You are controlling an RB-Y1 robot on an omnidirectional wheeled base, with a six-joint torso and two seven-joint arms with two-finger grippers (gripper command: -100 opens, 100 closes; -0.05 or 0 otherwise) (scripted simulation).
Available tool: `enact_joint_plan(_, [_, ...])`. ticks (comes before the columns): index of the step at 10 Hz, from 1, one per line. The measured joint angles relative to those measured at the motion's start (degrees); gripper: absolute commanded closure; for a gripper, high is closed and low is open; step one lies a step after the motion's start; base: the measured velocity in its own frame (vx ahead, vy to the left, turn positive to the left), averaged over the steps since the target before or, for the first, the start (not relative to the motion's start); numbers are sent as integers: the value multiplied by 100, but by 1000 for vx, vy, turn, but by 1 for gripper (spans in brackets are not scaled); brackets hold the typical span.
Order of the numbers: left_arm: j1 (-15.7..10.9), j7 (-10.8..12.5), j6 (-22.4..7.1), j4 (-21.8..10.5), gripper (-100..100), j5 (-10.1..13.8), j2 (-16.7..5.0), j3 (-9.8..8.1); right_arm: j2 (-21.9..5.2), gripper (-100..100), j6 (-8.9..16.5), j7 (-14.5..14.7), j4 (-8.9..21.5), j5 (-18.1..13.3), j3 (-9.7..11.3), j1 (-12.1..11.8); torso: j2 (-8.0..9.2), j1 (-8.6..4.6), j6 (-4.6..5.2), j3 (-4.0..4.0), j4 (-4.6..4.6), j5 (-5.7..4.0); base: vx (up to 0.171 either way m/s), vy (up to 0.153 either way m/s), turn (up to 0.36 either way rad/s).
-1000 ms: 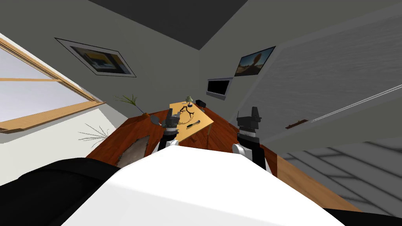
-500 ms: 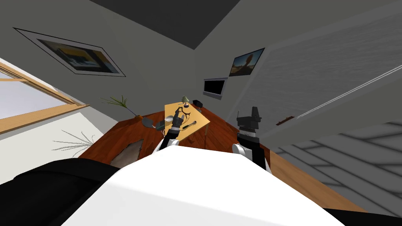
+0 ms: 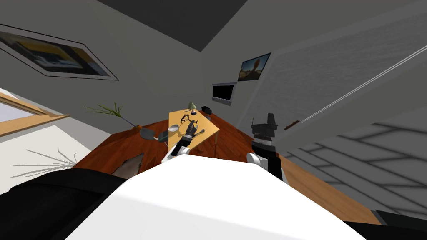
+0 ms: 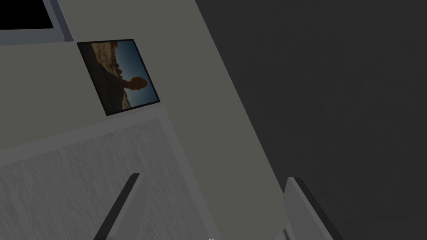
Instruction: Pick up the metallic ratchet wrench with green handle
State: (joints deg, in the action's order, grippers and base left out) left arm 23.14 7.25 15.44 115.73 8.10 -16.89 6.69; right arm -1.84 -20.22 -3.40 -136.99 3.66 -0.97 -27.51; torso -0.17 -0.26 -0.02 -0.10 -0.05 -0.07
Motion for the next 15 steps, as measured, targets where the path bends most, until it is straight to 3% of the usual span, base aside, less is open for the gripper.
enact_joint_plan(3, [-184, 109, -516, -323, -100, 112, -207, 128, 0, 0, 0, 0, 0, 0, 0, 1, 3, -3, 3, 2, 1, 0, 43, -63, -93])
enact_joint_plan(5, [-249, 242, -826, -507, -100, 238, -446, 141, 0, 0, 0, 0, 0, 0, 0, 0, -1, -4, 2, 0, 0, 0, 58, -73, -97])
enact_joint_plan(8, [-504, 369, -1362, -874, -100, 360, -618, 195, 0, 0, 0, 0, 0, 0, 0, 0, 7, 0, 0, 4, 2, 0, 44, -71, -126])
enact_joint_plan(11, [-735, 576, -1797, -1372, -100, 583, -976, 225, 0, 0, 0, 0, 0, 0, 0, 0, 3, 0, 2, 2, 1, 0, 47, -59, -90])
enact_joint_plan(13, [-964, 671, -2146, -1721, -100, 693, -1102, 242, 0, 0, 0, 0, 0, 0, 0, 0, 1, 0, 2, 1, 1, 0, 54, -59, -102])
enact_joint_plan(15, [-958, 718, -2370, -1869, -100, 741, -1169, 250, 0, 0, 0, 0, 0, 0, -1, 0, 17, 13, -4, 9, 3, 2, 21, -31, -65])
